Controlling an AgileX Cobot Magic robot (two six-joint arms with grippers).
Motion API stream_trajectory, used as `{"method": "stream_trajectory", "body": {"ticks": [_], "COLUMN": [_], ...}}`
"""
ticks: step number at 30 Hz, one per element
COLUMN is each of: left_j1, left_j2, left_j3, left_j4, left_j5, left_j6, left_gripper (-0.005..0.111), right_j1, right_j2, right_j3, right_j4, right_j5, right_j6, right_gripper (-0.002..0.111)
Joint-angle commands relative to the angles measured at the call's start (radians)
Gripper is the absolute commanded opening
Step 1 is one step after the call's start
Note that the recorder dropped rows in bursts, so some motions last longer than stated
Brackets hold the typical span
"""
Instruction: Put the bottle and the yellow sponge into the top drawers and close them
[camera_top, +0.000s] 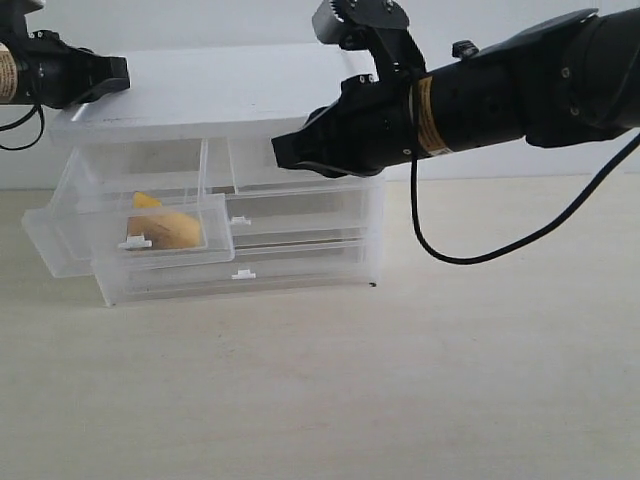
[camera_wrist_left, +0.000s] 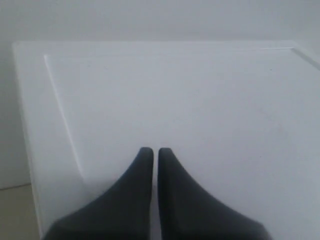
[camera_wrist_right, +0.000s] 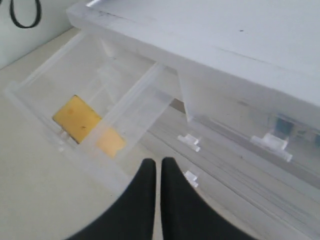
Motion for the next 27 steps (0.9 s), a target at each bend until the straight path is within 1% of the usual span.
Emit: {"method": "stream_trajectory", "body": {"ticks": [1,4,7,9,11,13,17,22,27], "left_j1": [0.021,0.058,0.107,0.140,0.161,0.159,0.120,0.033,-0.036], "left_j2": [-0.057,-0.128,-0.176,-0.183,-0.170,-0.143,-0.104,-0.102,-0.102], "left_j3": [0.011,0.055,0.113,0.150,0.175,0.191,0.195,0.165,0.134], "left_j4": [0.067,0.101,0.101,0.101,0.101,0.101,0.101,0.101,0.101], "left_j5": [0.056,0.144,0.211,0.190,0.072,0.012,-0.051,-0.047,-0.024], "left_j6": [-0.055,-0.093,-0.104,-0.120,-0.127,-0.165,-0.179,-0.179,-0.179], "left_gripper": [0.004,0.004,0.004,0.004,0.004,0.004,0.004,0.004,0.004], "right_j1": [-0.015,-0.053,-0.107,-0.143,-0.173,-0.198,-0.237,-0.284,-0.308], "right_j2": [-0.009,-0.013,-0.021,-0.021,-0.019,-0.019,-0.018,-0.018,-0.014], "right_j3": [0.021,0.021,0.021,0.021,0.025,0.029,0.041,0.053,0.053], "right_j4": [0.003,0.003,0.003,0.003,0.003,0.003,0.003,0.003,0.003], "right_j5": [0.038,0.036,0.037,0.026,0.033,0.054,0.078,0.118,0.162], "right_j6": [-0.024,-0.027,-0.004,0.010,0.013,0.016,0.033,0.028,0.032], "right_gripper": [0.000,0.000,0.000,0.000,0.000,0.000,0.000,0.000,0.000]}}
